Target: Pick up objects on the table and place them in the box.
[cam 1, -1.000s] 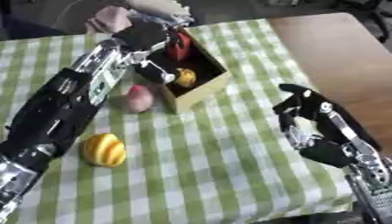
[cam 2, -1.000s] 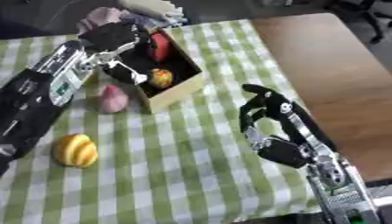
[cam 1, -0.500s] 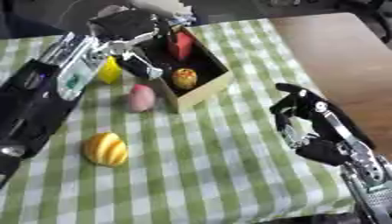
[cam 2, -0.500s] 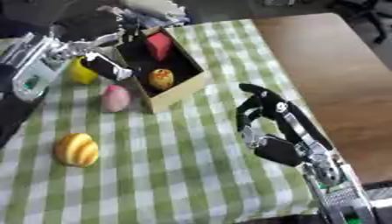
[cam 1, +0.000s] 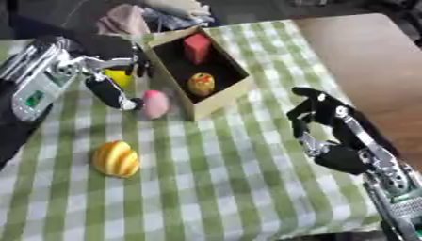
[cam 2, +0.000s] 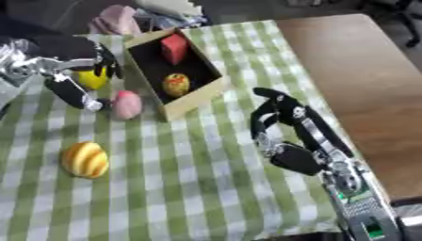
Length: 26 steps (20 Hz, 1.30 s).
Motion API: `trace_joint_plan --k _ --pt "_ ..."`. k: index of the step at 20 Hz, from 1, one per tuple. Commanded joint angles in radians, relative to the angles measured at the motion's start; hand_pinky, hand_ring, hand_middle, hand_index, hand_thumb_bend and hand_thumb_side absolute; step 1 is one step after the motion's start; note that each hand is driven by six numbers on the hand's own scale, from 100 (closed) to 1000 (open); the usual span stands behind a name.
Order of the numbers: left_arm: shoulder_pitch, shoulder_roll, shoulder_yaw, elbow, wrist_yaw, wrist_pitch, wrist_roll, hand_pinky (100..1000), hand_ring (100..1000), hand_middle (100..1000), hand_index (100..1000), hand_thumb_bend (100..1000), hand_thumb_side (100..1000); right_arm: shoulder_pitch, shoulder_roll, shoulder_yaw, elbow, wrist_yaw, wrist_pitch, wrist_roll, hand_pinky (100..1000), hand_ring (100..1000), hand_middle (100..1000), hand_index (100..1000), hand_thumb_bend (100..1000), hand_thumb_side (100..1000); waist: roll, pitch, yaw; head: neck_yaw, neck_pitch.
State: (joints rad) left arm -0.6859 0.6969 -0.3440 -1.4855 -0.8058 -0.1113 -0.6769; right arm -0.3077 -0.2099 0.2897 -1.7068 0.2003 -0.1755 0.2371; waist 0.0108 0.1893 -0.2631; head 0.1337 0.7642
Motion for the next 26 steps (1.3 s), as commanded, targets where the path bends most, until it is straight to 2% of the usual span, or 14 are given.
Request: trace_joint_plan --k 1,7,10,11,13,14,17,20,26 --pt "-0.028 -0.020 0.016 0.061 -0.040 0.011 0.050 703 597 615 787 364 336 -0.011 -0.010 -0.006 -0.009 -0.002 -0.001 -0.001 589 719 574 913 100 416 0.000 0.000 -0.002 0.006 -0.006" --pt "-0.044 -0.062 0.007 0.139 -0.090 0.009 0.110 704 603 623 792 379 354 -0.012 -0.008 -0.004 -0.009 -0.003 -0.002 0.002 589 719 574 913 100 416 0.000 -0.001 -0.010 0.009 -0.004" --pt "-0.033 -0.077 -0.011 0.170 -0.101 -0.008 0.106 695 585 602 774 387 369 -0.014 -0.008 -0.003 -0.008 -0.003 -0.002 0.004 589 720 574 912 100 417 0.003 0.000 -0.015 0.009 -0.004" --pt "-0.033 -0.082 -0.018 0.184 -0.105 -0.018 0.094 685 565 580 753 381 344 -0.014 -0.007 -0.002 -0.008 -0.003 -0.002 0.004 589 720 574 912 100 417 0.004 0.000 -0.016 0.009 -0.003" --pt "-0.037 -0.084 -0.016 0.191 -0.110 -0.037 0.066 648 512 521 698 337 204 -0.014 -0.007 -0.003 -0.007 -0.003 -0.003 0.005 588 720 574 913 100 417 0.005 -0.001 -0.016 0.007 -0.002" --pt "-0.039 -0.083 -0.013 0.186 -0.111 -0.043 0.055 625 482 489 665 297 170 -0.014 -0.007 -0.003 -0.007 -0.003 -0.003 0.004 588 720 574 913 100 417 0.005 -0.001 -0.016 0.006 -0.002" --pt "-0.044 -0.074 0.003 0.156 -0.100 -0.052 0.045 566 396 398 569 194 167 -0.013 -0.008 -0.006 -0.005 -0.002 -0.003 0.002 588 719 573 913 100 417 0.006 -0.002 -0.014 0.004 -0.001" --pt "-0.054 -0.060 0.028 0.101 -0.078 -0.039 0.077 539 359 361 535 123 168 -0.013 -0.008 -0.006 -0.004 -0.001 -0.003 0.000 588 720 573 913 100 417 0.006 -0.002 -0.012 0.003 0.000" --pt "-0.114 -0.045 0.088 -0.020 -0.011 0.022 0.165 544 346 349 536 100 157 -0.011 -0.008 -0.004 -0.001 -0.001 -0.003 0.001 588 720 573 913 100 416 0.005 -0.007 -0.015 0.006 0.004"
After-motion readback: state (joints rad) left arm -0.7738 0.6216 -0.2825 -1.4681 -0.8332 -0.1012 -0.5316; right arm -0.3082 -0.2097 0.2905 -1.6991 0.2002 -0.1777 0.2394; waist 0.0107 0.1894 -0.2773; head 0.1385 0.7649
